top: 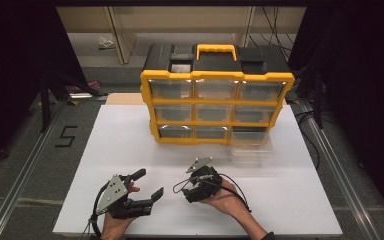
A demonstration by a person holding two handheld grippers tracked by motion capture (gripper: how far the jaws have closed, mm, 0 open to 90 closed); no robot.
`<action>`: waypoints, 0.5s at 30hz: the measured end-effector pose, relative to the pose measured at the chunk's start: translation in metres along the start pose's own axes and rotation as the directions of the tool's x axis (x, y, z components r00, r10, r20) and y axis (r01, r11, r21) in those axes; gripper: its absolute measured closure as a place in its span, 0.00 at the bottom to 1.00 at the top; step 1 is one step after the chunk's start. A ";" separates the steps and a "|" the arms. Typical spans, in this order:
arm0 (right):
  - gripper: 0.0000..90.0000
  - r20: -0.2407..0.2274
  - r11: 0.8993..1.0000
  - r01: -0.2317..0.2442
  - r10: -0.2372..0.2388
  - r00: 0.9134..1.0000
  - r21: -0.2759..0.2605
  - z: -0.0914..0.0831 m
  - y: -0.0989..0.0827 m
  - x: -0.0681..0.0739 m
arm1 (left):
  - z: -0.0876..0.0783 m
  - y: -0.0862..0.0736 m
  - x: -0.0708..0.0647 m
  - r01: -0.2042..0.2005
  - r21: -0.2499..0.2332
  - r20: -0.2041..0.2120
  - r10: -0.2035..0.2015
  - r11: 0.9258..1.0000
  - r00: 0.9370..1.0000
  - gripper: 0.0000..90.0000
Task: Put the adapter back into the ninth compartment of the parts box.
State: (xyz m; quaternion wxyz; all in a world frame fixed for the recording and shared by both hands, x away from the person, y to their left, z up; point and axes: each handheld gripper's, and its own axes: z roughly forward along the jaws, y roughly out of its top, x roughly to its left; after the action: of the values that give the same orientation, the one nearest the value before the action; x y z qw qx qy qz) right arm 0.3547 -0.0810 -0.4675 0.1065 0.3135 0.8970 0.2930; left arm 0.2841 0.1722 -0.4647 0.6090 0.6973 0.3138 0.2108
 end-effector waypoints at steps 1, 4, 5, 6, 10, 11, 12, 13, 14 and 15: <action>0.30 -0.001 1.000 0.001 -0.001 1.000 0.010 0.003 0.002 0.001 | 0.000 0.000 0.000 0.001 0.000 0.000 -0.001 1.000 1.000 0.17; 0.30 0.001 1.000 0.000 0.000 1.000 0.017 0.006 0.003 0.003 | 0.000 0.000 0.000 0.001 -0.001 0.001 -0.001 1.000 1.000 0.17; 0.30 0.006 1.000 -0.003 0.003 1.000 0.021 0.008 0.003 0.004 | 0.000 0.000 0.000 0.001 -0.001 0.001 -0.001 1.000 1.000 0.17; 0.30 0.007 1.000 0.003 -0.003 1.000 0.027 0.009 0.003 0.004 | 0.000 0.000 0.000 0.002 -0.001 0.001 -0.002 1.000 1.000 0.17; 0.31 0.010 0.999 0.003 -0.003 1.000 0.053 0.014 0.002 0.007 | -0.001 0.000 0.000 0.000 -0.002 0.002 0.000 1.000 1.000 0.17; 0.31 0.010 0.999 0.003 -0.003 1.000 0.053 0.014 0.002 0.007 | -0.001 0.000 0.000 0.000 -0.002 0.002 0.000 1.000 1.000 0.17; 0.31 0.010 0.998 0.000 0.000 1.000 0.056 0.014 0.002 0.007 | -0.001 0.000 0.000 0.000 -0.002 0.003 0.000 1.000 1.000 0.17; 0.32 0.009 0.998 0.000 0.000 1.000 0.059 0.014 0.002 0.007 | -0.001 0.000 0.000 0.000 -0.002 0.003 0.000 1.000 1.000 0.17; 0.32 0.009 0.998 0.004 -0.004 1.000 0.057 0.015 0.002 0.006 | -0.001 0.000 0.000 0.000 -0.002 0.003 0.000 1.000 1.000 0.17; 0.33 0.007 0.998 0.001 -0.001 1.000 0.057 0.015 0.002 0.006 | 0.000 0.000 0.000 0.000 -0.003 0.003 0.000 1.000 1.000 0.17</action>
State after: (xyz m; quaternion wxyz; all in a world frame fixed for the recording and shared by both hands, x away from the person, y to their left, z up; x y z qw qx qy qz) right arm 0.3563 -0.0691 -0.4785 0.1008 0.3171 0.9047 0.2662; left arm 0.2840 0.1727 -0.4645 0.6103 0.6968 0.3128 0.2102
